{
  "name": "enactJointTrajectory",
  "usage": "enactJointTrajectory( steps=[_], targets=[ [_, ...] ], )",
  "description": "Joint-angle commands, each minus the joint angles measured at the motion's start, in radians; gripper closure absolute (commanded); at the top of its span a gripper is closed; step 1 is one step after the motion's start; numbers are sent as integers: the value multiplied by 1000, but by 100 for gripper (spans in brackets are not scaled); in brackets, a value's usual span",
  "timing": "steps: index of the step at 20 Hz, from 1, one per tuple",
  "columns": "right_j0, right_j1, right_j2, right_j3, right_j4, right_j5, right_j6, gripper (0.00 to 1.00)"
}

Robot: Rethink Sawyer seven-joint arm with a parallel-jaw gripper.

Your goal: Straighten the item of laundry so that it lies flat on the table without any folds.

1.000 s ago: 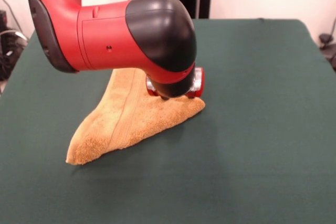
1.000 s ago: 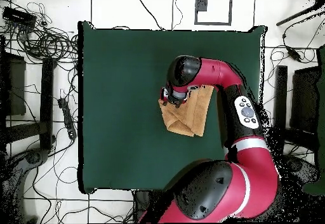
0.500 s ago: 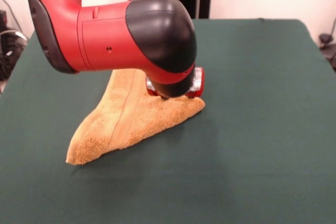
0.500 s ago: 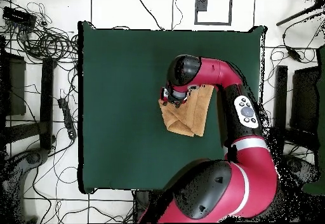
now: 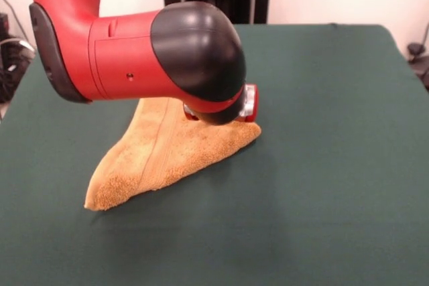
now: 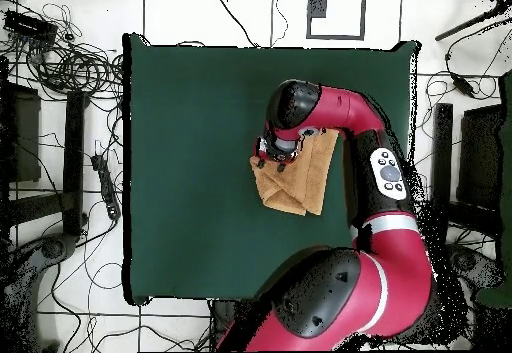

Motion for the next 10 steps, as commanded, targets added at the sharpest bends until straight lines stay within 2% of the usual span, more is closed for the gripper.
enactJointTrajectory(
  steps=[1,10],
  targets=[
    [38,4,92,-23,20,94,-265,0],
    [36,-29,93,7,54,106,-223,0]
  ],
)
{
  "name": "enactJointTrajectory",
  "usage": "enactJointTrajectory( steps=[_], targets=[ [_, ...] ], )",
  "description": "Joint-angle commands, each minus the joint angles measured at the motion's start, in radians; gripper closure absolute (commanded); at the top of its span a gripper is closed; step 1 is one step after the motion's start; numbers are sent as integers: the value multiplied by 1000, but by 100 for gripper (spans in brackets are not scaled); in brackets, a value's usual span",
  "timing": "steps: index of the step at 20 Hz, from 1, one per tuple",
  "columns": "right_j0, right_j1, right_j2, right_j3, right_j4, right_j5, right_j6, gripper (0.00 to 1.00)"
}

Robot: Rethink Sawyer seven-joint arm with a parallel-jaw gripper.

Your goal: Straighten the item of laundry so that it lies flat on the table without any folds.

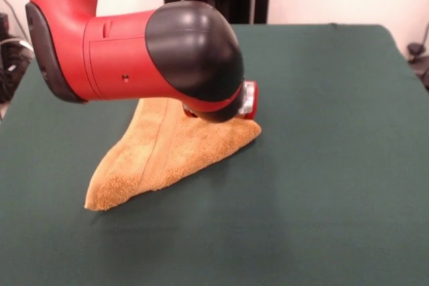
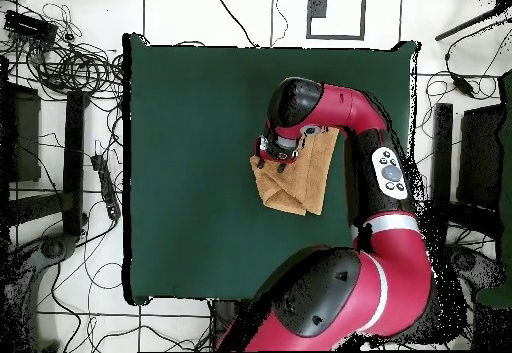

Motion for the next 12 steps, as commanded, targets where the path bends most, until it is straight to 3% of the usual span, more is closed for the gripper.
enactJointTrajectory(
  steps=[1,12],
  targets=[
    [36,-36,92,29,41,68,-218,0],
    [55,-52,93,-27,41,150,-208,0]
  ],
)
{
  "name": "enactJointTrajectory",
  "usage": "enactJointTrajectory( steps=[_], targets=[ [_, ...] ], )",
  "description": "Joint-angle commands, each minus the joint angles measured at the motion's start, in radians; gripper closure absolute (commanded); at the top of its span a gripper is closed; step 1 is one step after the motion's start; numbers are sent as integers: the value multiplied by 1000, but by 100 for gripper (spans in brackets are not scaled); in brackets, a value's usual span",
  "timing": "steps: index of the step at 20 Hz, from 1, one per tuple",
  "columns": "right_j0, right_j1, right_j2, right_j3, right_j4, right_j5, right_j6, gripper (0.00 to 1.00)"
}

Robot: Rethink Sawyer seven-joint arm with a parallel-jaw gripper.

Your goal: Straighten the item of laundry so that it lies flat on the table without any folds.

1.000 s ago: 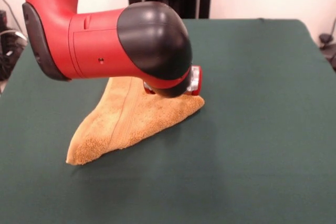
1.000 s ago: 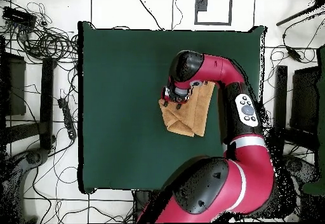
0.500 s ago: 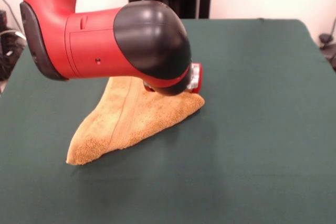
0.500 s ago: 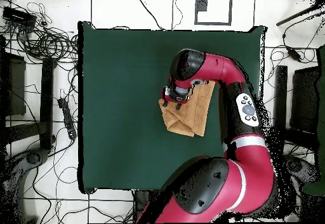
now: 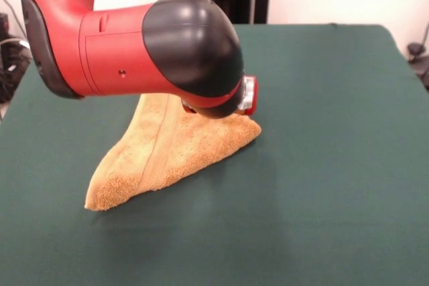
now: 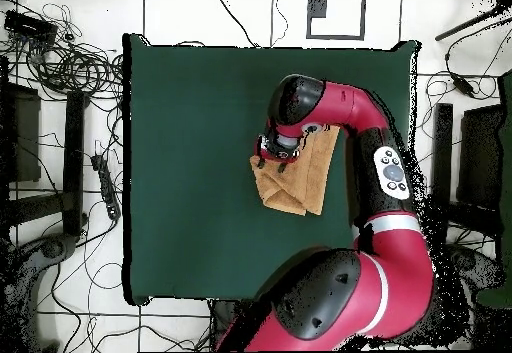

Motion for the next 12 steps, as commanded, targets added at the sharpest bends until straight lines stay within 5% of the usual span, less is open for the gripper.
enactJointTrajectory(
  steps=[1,12],
  targets=[
    [55,-42,94,-29,37,124,-209,0],
    [73,-50,95,-67,30,162,-210,0]
  ],
)
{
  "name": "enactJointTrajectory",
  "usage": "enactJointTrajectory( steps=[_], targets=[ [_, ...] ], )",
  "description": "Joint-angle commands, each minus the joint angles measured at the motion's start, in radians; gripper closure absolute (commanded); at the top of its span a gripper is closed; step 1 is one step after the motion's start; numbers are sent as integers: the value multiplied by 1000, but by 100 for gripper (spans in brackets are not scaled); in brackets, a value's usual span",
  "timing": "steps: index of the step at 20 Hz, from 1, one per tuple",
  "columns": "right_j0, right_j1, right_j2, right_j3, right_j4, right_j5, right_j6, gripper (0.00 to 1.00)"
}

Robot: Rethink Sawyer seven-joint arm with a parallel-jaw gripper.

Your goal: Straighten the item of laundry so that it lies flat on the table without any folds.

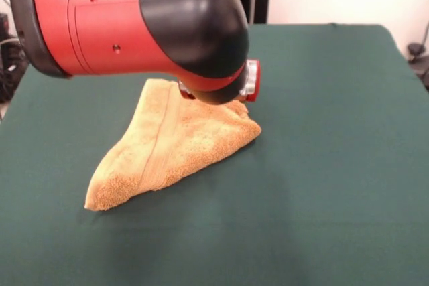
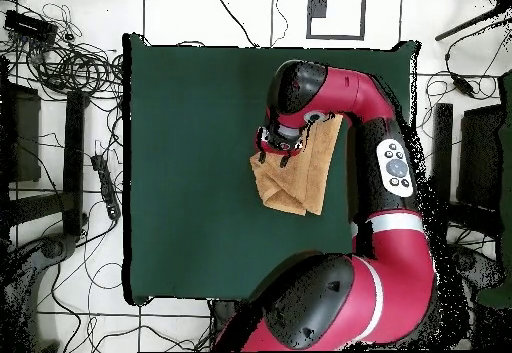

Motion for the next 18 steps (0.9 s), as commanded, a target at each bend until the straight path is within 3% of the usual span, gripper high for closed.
enactJointTrajectory(
  steps=[1,8,13,18],
  targets=[
    [52,-6,95,-32,29,90,-210,0],
    [56,1,93,-58,26,112,-221,0],
    [51,12,83,-40,9,40,-232,0],
    [61,103,83,-100,-23,-103,-207,0]
  ],
)
